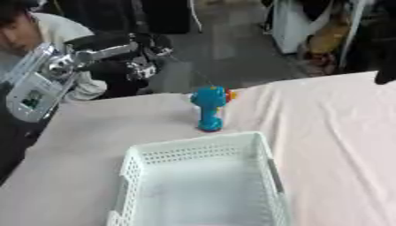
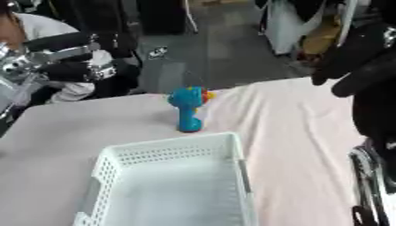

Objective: Pick up objects on the table and place them in the box.

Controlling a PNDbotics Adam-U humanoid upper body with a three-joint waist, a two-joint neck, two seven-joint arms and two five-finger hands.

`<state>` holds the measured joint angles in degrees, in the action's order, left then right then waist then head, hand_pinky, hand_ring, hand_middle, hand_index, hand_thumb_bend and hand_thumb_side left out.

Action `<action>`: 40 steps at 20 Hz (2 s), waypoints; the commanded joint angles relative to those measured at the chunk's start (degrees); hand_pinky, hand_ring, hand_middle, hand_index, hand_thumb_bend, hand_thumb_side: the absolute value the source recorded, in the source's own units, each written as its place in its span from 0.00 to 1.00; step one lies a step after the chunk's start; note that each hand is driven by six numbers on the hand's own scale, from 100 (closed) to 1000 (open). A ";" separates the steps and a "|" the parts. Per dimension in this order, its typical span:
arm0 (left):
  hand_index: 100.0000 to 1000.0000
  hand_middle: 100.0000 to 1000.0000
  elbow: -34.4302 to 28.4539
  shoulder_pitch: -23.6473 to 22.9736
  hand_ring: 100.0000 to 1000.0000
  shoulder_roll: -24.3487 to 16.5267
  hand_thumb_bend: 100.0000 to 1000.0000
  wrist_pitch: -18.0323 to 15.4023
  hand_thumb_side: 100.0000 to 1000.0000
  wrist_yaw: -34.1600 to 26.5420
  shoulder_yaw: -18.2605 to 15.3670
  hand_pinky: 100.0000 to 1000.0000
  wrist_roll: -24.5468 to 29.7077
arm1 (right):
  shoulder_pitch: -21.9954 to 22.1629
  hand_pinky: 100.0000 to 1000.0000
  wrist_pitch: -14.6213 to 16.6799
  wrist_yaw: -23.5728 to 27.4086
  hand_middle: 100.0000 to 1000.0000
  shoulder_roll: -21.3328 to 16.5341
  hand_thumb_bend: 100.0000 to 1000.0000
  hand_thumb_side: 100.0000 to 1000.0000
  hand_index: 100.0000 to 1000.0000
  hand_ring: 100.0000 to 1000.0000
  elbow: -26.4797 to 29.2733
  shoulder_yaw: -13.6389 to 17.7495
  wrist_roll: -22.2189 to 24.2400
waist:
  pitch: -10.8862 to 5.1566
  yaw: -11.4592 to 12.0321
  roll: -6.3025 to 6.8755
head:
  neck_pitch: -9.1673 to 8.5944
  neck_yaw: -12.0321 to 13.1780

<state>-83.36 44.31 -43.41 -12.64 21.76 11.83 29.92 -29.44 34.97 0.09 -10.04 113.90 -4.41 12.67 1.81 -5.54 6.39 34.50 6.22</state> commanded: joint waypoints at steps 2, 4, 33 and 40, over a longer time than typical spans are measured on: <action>1.00 0.99 0.58 1.36 0.86 -2.27 0.69 -1.35 1.00 -1.13 -0.06 0.96 0.45 | -0.70 0.25 0.02 -0.09 0.39 -0.34 0.00 1.00 0.44 0.36 0.69 0.04 -0.14 | -0.79 -0.06 -0.15 | -0.56 0.24; 1.00 0.98 1.68 1.74 0.85 -2.48 0.83 -3.32 1.00 -2.66 0.00 0.95 -1.36 | -0.69 0.25 -0.01 -0.12 0.39 -0.33 0.00 1.00 0.44 0.36 0.69 0.05 -0.09 | -0.78 -0.08 -0.15 | -0.68 0.20; 1.00 1.00 26.31 7.01 0.93 3.44 0.88 -23.84 1.00 10.71 2.01 1.00 -13.93 | -1.32 0.25 0.01 0.10 0.39 0.62 0.00 1.00 0.44 0.36 0.69 0.06 0.00 | -0.10 -1.12 -0.38 | -2.25 0.20; 1.00 1.00 29.20 7.52 0.95 4.55 0.89 -24.80 1.00 12.35 1.27 1.00 -13.13 | -1.55 0.25 0.06 0.25 0.39 1.03 0.00 1.00 0.44 0.36 0.69 -0.03 0.20 | 0.29 -1.57 -0.44 | -2.50 1.00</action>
<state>-54.17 50.35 -37.82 -37.15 33.71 14.09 16.74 -29.76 35.05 0.16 -9.25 113.90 -4.42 12.78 2.77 -7.08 6.21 32.89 6.63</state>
